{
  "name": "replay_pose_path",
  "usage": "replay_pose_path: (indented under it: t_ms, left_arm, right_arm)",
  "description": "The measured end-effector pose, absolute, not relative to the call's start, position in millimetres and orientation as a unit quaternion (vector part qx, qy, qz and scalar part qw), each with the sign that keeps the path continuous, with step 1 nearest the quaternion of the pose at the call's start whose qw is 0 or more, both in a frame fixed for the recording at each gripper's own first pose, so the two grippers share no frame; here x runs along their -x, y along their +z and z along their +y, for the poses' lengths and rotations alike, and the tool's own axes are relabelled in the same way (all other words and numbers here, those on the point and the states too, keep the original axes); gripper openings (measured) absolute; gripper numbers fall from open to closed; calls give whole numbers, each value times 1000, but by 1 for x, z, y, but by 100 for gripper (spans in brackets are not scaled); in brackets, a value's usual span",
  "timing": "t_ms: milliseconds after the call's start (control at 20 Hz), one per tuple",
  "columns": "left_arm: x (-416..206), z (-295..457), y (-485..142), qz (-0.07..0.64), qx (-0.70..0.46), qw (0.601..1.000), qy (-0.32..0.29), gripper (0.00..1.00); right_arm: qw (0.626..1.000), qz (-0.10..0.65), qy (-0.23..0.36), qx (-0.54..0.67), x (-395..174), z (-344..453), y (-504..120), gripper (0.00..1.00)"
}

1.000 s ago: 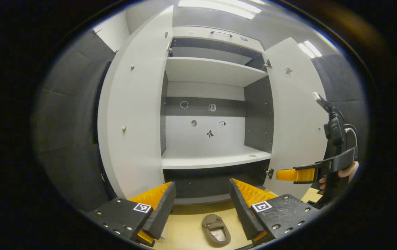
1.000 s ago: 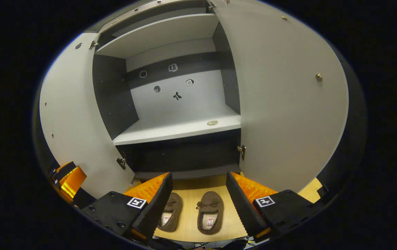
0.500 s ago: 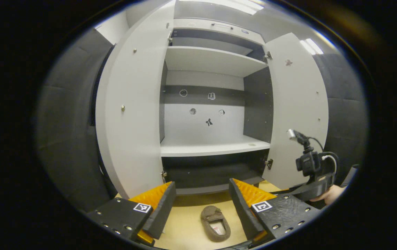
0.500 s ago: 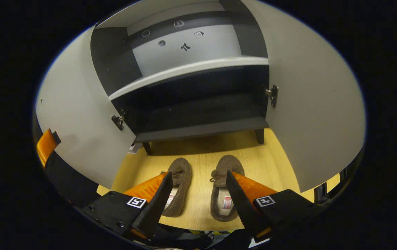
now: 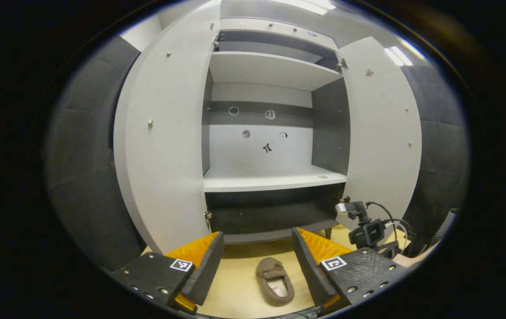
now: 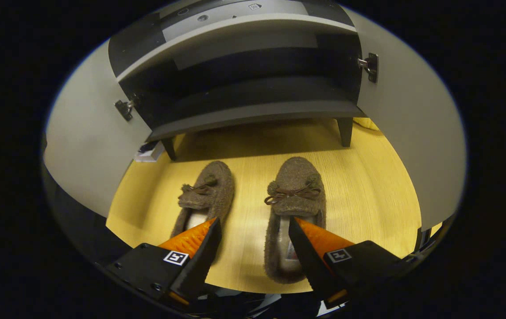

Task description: Grab one shoe with the right hand and put it into the shoe cabinet, grab the other shoe with the left hand and put it into the shoe cabinet; then close the right door with the right hand and the left door with the left hand.

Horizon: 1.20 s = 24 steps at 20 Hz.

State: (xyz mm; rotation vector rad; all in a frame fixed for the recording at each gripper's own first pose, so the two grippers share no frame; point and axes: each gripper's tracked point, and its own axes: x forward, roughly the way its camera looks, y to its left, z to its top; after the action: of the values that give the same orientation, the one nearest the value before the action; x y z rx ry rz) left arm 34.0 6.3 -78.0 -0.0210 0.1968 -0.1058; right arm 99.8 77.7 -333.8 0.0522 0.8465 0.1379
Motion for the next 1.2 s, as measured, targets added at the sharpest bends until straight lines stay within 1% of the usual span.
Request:
replay_pose_path:
  t_ms: [100,150,200,250,300,350,400,450,500,550,600,650,700,750,800,850,900,1000,1050,1100,1150,1200]
  left_arm:
    - [-35,8,-77,96,4,994,-45,88]
    - [-35,9,-77,95,1,995,-41,96]
    - [-35,10,-79,95,-1,995,-38,95]
    - [-36,11,-81,96,0,995,-34,95]
    - [-36,12,-83,99,1,995,-31,96]
    - [-36,14,-85,102,3,994,-27,89]
    - [-37,15,-86,103,4,994,-24,96]
    - [-36,17,-87,104,5,994,-21,96]
    - [-36,18,-89,104,5,994,-19,96]
    - [-33,20,-89,103,3,994,-20,96]
    - [-31,20,-87,100,0,995,-24,89]
    - [-30,18,-84,95,-6,995,-26,89]
    - [-29,17,-81,89,-13,996,-27,89]
    - [-30,15,-80,85,-18,996,-29,89]
    - [-31,13,-80,84,-18,996,-34,89]
    - [-32,10,-81,85,-14,996,-38,96]
    - [-34,9,-82,85,-7,996,-39,96]
    - [-36,11,-82,83,-5,996,-41,96]
    - [-36,12,-81,81,-7,996,-41,82]
    - [-36,13,-80,79,-9,996,-43,82]
    - [-34,14,-78,77,-9,996,-45,82]
    - [-33,17,-77,75,-10,996,-46,83]
  right_arm:
    - [907,417,60,-12,-106,74,-347,98]
    - [904,422,61,-9,-107,77,-353,97]
    - [902,427,59,1,-110,76,-360,90]
    - [901,429,55,14,-113,73,-366,90]
    - [901,429,50,26,-116,71,-371,98]
    - [902,428,49,33,-120,74,-376,90]
    - [900,431,47,36,-123,74,-381,95]
    - [899,435,42,39,-127,74,-385,88]
    - [898,436,33,42,-132,72,-388,89]
    - [901,431,29,43,-138,70,-387,84]
    - [902,429,24,44,-141,67,-386,75]
    - [900,432,16,47,-144,63,-388,69]
    - [899,436,9,51,-146,58,-390,52]
    - [900,432,3,49,-147,57,-389,40]
    - [900,434,0,46,-148,57,-391,33]
    - [901,431,-5,49,-147,55,-391,33]
    - [901,432,-10,48,-147,56,-391,15]
    - [899,436,-4,51,-148,56,-390,16]
    - [897,438,3,48,-146,57,-390,10]
    - [896,442,11,38,-145,57,-390,5]
    - [895,446,17,23,-145,56,-388,5]
    - [895,446,21,10,-142,55,-385,0]
